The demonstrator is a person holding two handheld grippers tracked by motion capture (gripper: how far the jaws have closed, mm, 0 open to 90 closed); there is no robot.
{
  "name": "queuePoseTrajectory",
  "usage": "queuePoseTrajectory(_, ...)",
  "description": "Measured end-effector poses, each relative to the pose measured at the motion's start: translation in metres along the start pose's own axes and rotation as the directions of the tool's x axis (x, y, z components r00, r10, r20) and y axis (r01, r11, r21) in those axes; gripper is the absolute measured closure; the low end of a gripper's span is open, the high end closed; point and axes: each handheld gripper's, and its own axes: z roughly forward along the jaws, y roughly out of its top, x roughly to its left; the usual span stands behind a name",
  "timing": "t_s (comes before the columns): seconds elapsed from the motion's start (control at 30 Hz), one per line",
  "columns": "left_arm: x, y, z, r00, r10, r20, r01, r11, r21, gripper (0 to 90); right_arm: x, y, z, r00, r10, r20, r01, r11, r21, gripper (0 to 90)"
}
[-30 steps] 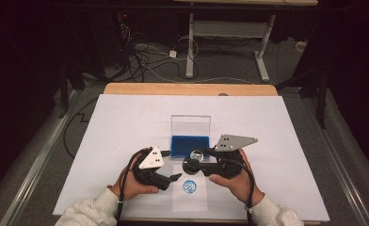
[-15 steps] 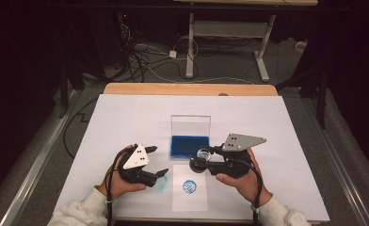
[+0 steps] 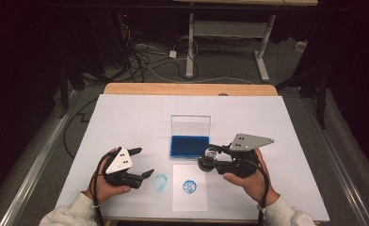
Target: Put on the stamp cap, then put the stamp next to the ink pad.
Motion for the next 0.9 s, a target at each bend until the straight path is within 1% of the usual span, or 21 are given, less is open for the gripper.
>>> queuePoseTrajectory(0.03, -0.001, -0.002, -0.001, 0.9998, -0.022, -0.001, 0.022, 0.9997, -0.008, 16.6, 0.0, 0.0, 0.0, 1.0, -0.001, 0.003, 0.001, 1.0, 0.003, 56.7)
queuePoseTrajectory(0.1, -0.002, -0.007, -0.002, 0.9986, -0.05, -0.018, 0.05, 0.9985, -0.02, 16.6, -0.001, 0.0, -0.001, 1.0, -0.003, 0.006, 0.003, 1.0, 0.008, 56.7)
queuePoseTrajectory(0.13, -0.001, -0.009, -0.004, 0.9985, -0.05, -0.022, 0.049, 0.9986, -0.017, 16.6, -0.001, 0.0, -0.002, 0.9999, -0.007, 0.012, 0.007, 1.0, 0.007, 56.7)
queuePoseTrajectory(0.17, 0.001, -0.01, -0.006, 0.9989, -0.033, -0.033, 0.033, 0.9994, 0.004, 16.6, -0.002, 0.0, -0.002, 0.9999, -0.005, 0.013, 0.005, 1.0, 0.004, 56.7)
queuePoseTrajectory(0.2, 0.0, -0.011, -0.007, 0.9982, -0.044, -0.04, 0.044, 0.999, 0.002, 16.6, -0.002, 0.0, -0.002, 0.9999, -0.003, 0.011, 0.003, 1.0, 0.006, 56.7)
queuePoseTrajectory(0.27, 0.001, -0.014, -0.011, 0.9983, -0.038, -0.043, 0.039, 0.9992, 0.013, 16.6, -0.003, -0.001, -0.003, 0.9999, -0.002, 0.016, 0.002, 1.0, 0.006, 56.7)
queuePoseTrajectory(0.33, 0.001, -0.015, -0.013, 0.9978, -0.05, -0.043, 0.05, 0.9987, 0.009, 16.0, -0.004, -0.002, -0.004, 0.9998, -0.002, 0.02, 0.002, 1.0, 0.009, 56.7)
queuePoseTrajectory(0.43, 0.0, -0.016, -0.013, 0.9976, -0.041, -0.056, 0.043, 0.9988, 0.023, 16.0, -0.005, -0.002, -0.006, 0.9995, 0.003, 0.033, -0.003, 1.0, 0.007, 56.7)
queuePoseTrajectory(0.67, 0.0, -0.017, -0.009, 0.9982, -0.037, -0.047, 0.038, 0.9986, 0.035, 16.0, -0.009, -0.002, -0.009, 0.9986, 0.005, 0.053, -0.006, 1.0, 0.003, 56.6)
queuePoseTrajectory(0.83, 0.001, -0.018, -0.009, 0.998, -0.042, -0.046, 0.044, 0.9981, 0.043, 16.0, -0.011, 0.0, -0.01, 0.9964, -0.005, 0.085, 0.005, 1.0, 0.008, 56.6)
queuePoseTrajectory(0.9, 0.001, -0.018, -0.009, 0.9979, -0.042, -0.048, 0.045, 0.998, 0.044, 16.0, -0.012, 0.0, -0.01, 0.9965, -0.002, 0.084, 0.001, 1.0, 0.009, 56.7)
